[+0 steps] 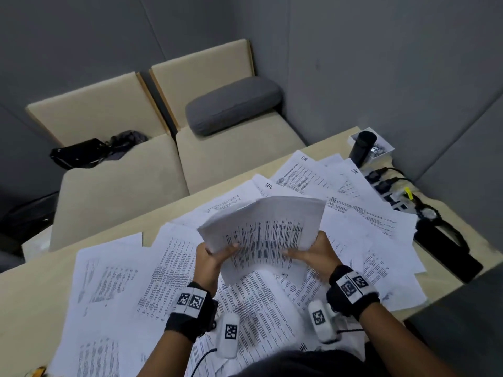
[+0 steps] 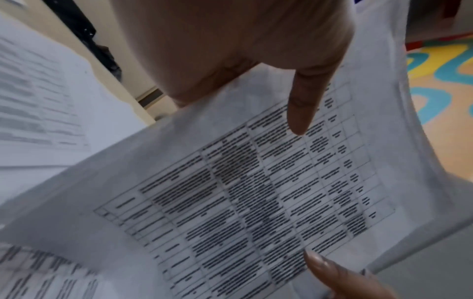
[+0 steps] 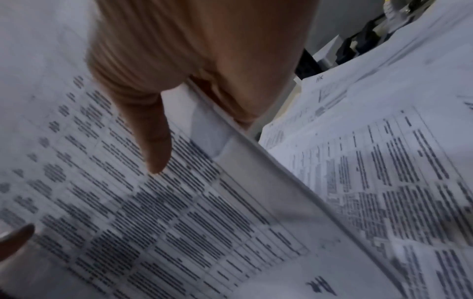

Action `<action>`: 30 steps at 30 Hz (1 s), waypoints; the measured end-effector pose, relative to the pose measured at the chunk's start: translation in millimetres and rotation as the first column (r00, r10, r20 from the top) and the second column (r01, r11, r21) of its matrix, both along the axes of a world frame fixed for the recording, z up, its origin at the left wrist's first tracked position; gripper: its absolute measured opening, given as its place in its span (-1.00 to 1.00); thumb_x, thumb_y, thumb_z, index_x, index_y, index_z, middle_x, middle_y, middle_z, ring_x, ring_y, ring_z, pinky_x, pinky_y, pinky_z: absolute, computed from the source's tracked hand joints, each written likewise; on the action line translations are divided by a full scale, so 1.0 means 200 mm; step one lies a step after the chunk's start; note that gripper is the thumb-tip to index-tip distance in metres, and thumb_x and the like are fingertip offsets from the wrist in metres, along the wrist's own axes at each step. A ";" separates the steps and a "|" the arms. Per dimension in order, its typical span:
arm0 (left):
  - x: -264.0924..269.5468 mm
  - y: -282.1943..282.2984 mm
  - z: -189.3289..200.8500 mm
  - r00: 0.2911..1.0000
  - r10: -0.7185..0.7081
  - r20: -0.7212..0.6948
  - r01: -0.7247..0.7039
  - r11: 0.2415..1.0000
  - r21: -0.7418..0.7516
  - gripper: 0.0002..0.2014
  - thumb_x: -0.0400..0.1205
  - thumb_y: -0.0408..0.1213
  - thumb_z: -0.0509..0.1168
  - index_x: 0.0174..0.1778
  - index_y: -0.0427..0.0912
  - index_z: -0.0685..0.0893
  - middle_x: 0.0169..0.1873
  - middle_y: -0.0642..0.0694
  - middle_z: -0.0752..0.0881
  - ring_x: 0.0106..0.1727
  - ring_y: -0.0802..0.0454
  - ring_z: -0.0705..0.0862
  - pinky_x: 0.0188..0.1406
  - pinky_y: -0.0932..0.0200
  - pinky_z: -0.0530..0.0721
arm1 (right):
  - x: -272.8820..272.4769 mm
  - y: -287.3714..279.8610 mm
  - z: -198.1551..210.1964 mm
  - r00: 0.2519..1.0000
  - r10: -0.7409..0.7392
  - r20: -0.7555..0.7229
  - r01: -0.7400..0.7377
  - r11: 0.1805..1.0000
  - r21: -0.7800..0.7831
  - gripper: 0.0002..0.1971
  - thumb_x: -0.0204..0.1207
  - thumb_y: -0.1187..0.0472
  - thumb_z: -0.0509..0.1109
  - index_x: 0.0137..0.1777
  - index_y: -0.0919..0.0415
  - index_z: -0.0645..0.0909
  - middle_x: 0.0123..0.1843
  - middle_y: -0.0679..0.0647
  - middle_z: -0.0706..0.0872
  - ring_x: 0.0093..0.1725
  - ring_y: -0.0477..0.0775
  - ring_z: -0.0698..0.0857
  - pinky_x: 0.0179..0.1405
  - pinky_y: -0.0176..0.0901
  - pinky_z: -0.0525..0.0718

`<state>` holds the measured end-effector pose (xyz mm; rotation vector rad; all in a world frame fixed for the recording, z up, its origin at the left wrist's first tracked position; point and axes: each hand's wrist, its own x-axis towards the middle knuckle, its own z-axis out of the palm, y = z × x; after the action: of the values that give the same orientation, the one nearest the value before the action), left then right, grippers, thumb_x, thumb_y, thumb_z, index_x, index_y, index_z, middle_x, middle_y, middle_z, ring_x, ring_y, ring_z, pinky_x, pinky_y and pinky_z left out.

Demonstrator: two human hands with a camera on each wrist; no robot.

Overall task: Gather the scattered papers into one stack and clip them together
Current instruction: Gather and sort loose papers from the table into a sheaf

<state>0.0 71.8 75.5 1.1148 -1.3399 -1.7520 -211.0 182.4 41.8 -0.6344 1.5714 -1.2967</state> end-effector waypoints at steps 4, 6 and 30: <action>0.03 -0.01 0.05 0.997 -0.076 0.027 0.078 0.993 -0.091 -0.64 0.30 -0.42 0.51 -0.08 0.11 0.84 -0.10 -0.03 0.86 -0.03 0.01 0.82 0.06 -0.08 0.77 | -0.07 0.02 0.01 0.994 0.094 -0.049 -0.094 0.996 0.001 -0.71 0.28 0.37 0.67 -0.03 0.26 0.69 -0.20 -0.04 0.87 -0.15 -0.12 0.84 -0.10 -0.16 0.79; 0.01 -0.03 0.08 0.995 -0.101 0.012 0.102 0.985 -0.139 -0.60 0.38 -0.54 0.50 -0.03 0.07 0.82 -0.08 0.03 0.85 -0.02 0.06 0.81 -0.03 0.10 0.78 | -0.09 0.00 -0.02 0.997 0.065 -0.048 -0.066 0.998 -0.013 -0.48 0.20 0.22 0.75 0.14 0.28 0.67 0.04 0.11 0.85 0.07 0.08 0.83 0.09 0.04 0.77; 0.15 -0.23 -0.71 0.243 -0.217 0.945 0.371 0.921 0.116 -0.77 0.58 -0.39 0.29 -0.42 -0.15 0.54 -0.47 -0.07 0.69 -0.48 0.05 0.69 -0.50 0.19 0.76 | -0.30 0.24 -0.49 0.881 -0.205 -0.427 0.428 0.729 0.534 -0.22 0.38 0.21 0.61 0.53 0.31 0.30 0.51 0.28 0.47 0.42 0.32 0.55 0.33 0.01 0.53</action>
<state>29.3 26.8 -65.8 2.1054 -2.4822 -1.0507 -271.3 230.7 -56.0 -0.1602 2.3368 -0.8288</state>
